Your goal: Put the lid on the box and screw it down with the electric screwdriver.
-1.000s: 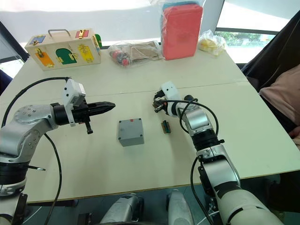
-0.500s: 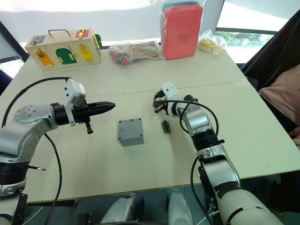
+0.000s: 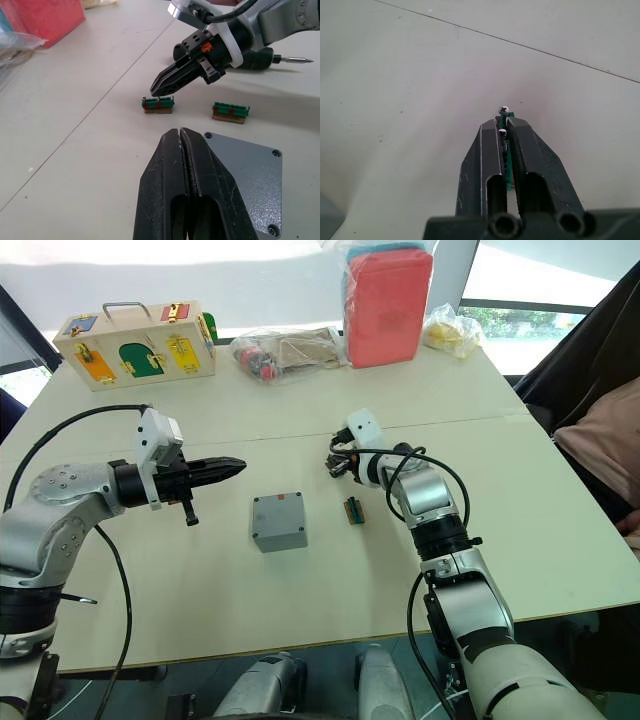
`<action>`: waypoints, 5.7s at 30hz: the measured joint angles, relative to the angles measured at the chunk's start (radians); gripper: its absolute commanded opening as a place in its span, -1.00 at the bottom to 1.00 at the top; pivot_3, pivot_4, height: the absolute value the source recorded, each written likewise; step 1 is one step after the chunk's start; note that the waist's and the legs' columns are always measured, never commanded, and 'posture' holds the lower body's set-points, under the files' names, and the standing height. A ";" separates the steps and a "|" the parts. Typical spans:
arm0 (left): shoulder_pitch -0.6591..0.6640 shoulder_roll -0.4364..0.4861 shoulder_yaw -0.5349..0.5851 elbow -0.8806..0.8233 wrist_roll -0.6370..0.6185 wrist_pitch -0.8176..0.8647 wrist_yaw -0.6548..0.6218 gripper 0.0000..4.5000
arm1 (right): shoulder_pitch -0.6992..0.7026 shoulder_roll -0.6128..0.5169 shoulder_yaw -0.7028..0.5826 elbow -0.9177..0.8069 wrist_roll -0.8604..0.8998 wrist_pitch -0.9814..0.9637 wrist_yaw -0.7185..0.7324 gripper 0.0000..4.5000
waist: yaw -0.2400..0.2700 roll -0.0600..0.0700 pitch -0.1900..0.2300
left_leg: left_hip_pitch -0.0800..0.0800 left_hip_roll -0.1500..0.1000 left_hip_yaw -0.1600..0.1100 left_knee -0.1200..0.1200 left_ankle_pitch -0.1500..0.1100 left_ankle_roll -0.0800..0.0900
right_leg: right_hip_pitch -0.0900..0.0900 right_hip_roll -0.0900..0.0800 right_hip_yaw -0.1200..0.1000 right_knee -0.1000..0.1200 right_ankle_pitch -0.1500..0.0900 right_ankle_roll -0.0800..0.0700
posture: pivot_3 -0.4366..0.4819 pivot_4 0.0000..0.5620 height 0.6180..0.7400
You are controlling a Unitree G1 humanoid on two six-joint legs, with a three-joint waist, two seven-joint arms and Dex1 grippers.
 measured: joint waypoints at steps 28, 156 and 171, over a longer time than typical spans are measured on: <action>0.032 0.041 -0.004 -0.005 -0.020 0.010 -0.073 -1.00 | -0.003 -0.137 0.134 -0.647 0.287 0.404 0.191 -0.90 | 0.009 0.000 0.000 | 0.000 0.000 0.000 0.001 0.000 0.000 | 0.000 0.000 0.000 0.000 0.000 0.000 | -0.05 -0.47 1.00; 0.083 0.125 0.016 -0.133 -0.085 -0.046 -0.143 -1.00 | -0.412 -0.456 0.435 0.125 0.044 0.571 0.410 -0.18 | 0.001 0.003 0.002 | -0.005 0.001 0.003 -0.001 -0.001 0.001 | -0.007 0.000 0.001 -0.001 0.000 0.000 | -0.05 -0.47 1.00; 0.108 0.132 -0.051 0.004 0.030 -0.163 -0.208 -1.00 | -0.081 0.049 -0.213 -0.485 0.352 0.091 0.076 -0.18 | 0.010 0.002 0.002 | -0.006 -0.002 -0.001 0.006 -0.001 0.002 | -0.002 0.000 -0.001 0.000 0.001 0.001 | -0.05 -0.47 1.00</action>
